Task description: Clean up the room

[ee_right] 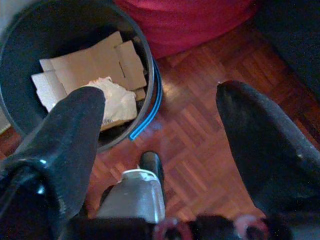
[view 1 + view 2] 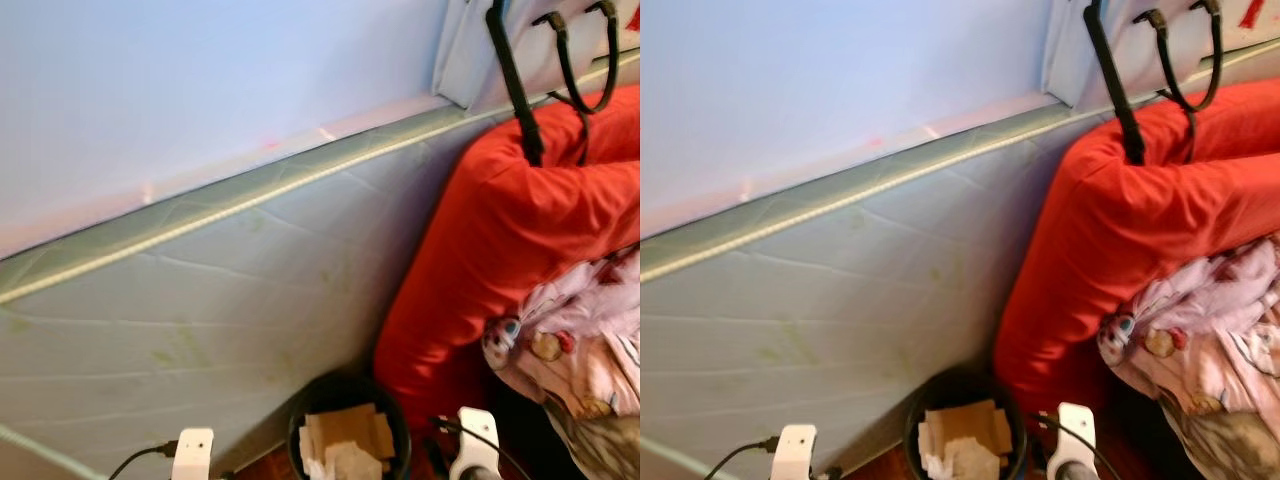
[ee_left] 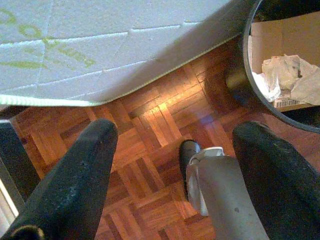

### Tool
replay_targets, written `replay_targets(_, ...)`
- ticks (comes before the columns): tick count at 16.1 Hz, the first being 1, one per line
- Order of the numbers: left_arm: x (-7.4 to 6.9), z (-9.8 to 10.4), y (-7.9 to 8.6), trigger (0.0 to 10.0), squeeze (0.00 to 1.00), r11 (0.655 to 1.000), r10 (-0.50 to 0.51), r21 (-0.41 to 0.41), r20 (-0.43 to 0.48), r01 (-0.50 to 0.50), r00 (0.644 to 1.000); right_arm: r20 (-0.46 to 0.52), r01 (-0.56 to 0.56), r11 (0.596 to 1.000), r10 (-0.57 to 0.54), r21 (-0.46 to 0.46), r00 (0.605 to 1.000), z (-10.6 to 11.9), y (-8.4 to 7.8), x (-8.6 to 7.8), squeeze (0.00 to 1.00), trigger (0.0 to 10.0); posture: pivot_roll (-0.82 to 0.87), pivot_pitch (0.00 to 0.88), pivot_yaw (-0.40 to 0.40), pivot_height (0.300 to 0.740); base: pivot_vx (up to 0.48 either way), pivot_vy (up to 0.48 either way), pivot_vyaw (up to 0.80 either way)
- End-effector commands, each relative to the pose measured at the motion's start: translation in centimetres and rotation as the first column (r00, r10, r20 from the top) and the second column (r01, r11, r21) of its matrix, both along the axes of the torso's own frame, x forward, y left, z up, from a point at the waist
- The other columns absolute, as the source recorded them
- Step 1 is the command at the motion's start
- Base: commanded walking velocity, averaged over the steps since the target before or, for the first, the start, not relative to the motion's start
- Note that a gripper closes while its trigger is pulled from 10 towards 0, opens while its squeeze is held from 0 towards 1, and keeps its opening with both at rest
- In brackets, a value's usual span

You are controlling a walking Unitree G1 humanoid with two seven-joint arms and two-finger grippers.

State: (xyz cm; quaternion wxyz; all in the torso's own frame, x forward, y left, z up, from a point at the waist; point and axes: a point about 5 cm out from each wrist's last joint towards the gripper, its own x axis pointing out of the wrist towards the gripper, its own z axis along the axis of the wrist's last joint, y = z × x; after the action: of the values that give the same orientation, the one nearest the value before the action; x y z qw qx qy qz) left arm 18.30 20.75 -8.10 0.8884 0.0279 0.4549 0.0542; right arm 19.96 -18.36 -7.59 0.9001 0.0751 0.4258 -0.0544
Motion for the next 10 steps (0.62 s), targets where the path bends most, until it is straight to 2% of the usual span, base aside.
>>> replay_targets(1,0.13,0.03,-0.07,10.0,0.00,1.000,0.002,0.004,-0.002,-0.002,1.000,-0.023,-0.001,1.000,0.001,-0.010,1.000,-0.24,-0.40,-0.51,0.00,10.0,-0.03,0.000,0.029,0.722,0.000,0.000,-0.68)
replay_targets(10,0.49,0.26,0.28,10.0,0.00,1.000,0.010,0.005,0.004,-0.010,1.000,-0.022,-0.013,1.000,0.013,-0.007,1.000,-0.16,-0.26,-0.32,0.00,10.0,-0.02,0.000,0.037,0.722,0.000,0.000,-0.66)
